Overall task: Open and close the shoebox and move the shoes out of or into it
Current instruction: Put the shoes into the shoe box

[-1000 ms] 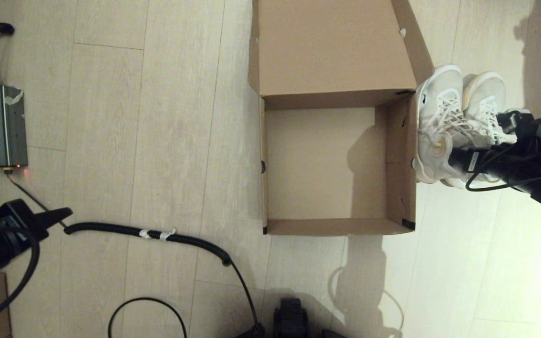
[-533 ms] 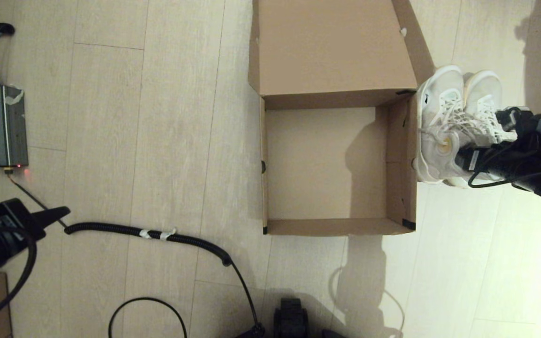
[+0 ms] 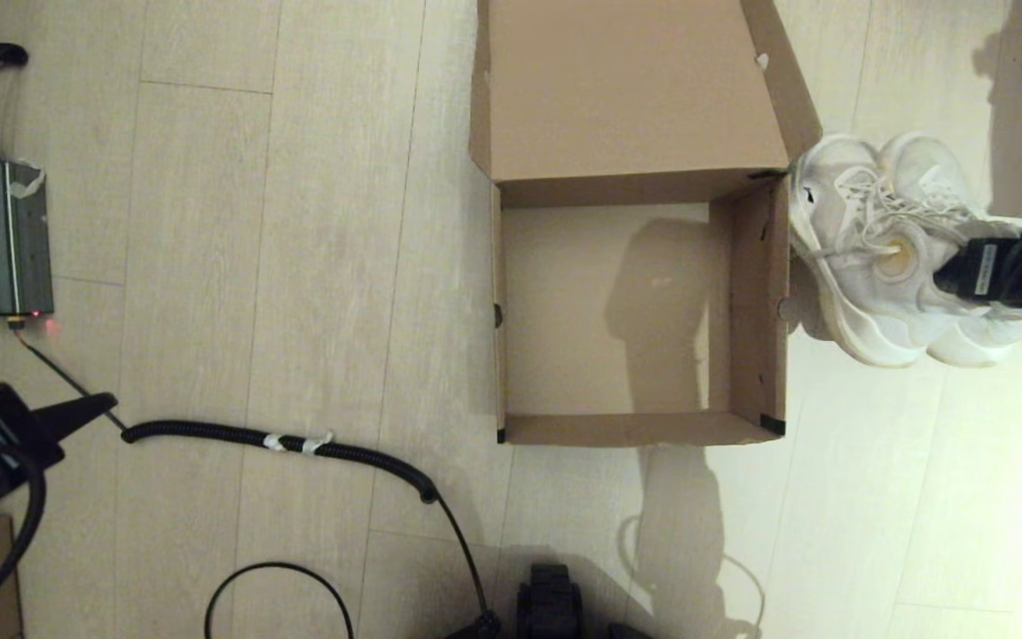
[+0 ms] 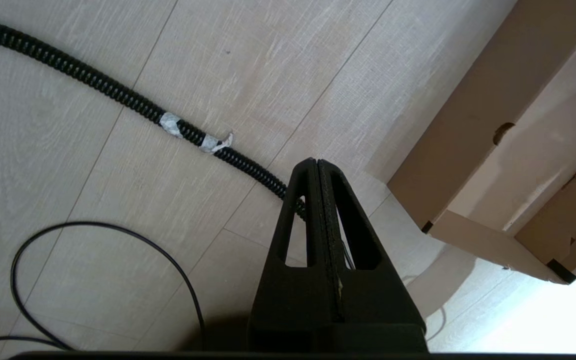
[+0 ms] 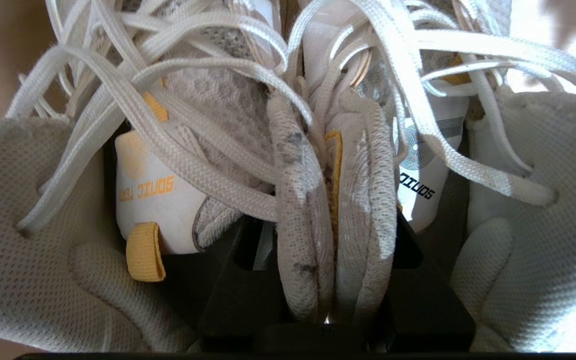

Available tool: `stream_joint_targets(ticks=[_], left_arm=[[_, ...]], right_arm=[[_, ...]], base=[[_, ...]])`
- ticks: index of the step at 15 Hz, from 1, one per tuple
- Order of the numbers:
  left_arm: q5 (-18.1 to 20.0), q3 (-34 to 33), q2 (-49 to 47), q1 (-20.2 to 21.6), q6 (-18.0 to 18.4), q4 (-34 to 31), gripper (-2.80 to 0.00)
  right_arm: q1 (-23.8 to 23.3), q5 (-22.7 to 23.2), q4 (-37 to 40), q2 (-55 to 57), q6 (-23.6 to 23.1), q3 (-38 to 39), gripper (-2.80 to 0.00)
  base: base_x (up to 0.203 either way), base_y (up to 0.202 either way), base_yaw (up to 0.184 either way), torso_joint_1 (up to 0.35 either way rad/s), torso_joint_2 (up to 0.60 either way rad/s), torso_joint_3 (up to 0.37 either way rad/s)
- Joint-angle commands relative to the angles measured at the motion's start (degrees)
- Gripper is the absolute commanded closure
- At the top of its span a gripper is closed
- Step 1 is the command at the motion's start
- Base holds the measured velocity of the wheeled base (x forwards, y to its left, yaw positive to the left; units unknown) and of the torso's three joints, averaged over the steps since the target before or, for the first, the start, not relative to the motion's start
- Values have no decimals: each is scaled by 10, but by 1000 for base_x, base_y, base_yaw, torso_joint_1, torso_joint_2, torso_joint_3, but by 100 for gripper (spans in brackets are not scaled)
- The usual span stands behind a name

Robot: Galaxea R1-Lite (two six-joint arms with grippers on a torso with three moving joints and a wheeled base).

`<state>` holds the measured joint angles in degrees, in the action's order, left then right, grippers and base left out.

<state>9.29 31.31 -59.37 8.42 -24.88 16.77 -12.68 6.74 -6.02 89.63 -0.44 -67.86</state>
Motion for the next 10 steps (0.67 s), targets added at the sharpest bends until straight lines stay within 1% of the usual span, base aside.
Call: stream_joint_targets(ticks=[1, 4, 8, 9, 10], left_arm=[[0, -6, 14, 0, -2, 1, 0], [2, -10, 14, 0, -3, 1, 0], [2, -31, 12, -1, -3, 4, 0], [2, -34, 14, -1, -3, 5, 0], [2, -33, 16, -1, -3, 5, 0]], right_arm=[[-2, 0, 29, -77, 0, 8, 0], [-5, -1, 108, -154, 0, 21, 0], [-10, 1, 199, -215, -4, -2, 0], [-10, 4, 216, -224, -4, -6, 0], [-8, 6, 217, -226, -3, -5, 0]], base=[[0, 0, 0, 0, 0, 0], [0, 0, 0, 0, 0, 0], [0, 0, 0, 0, 0, 0], [0, 0, 0, 0, 0, 0], [0, 0, 0, 0, 0, 0]])
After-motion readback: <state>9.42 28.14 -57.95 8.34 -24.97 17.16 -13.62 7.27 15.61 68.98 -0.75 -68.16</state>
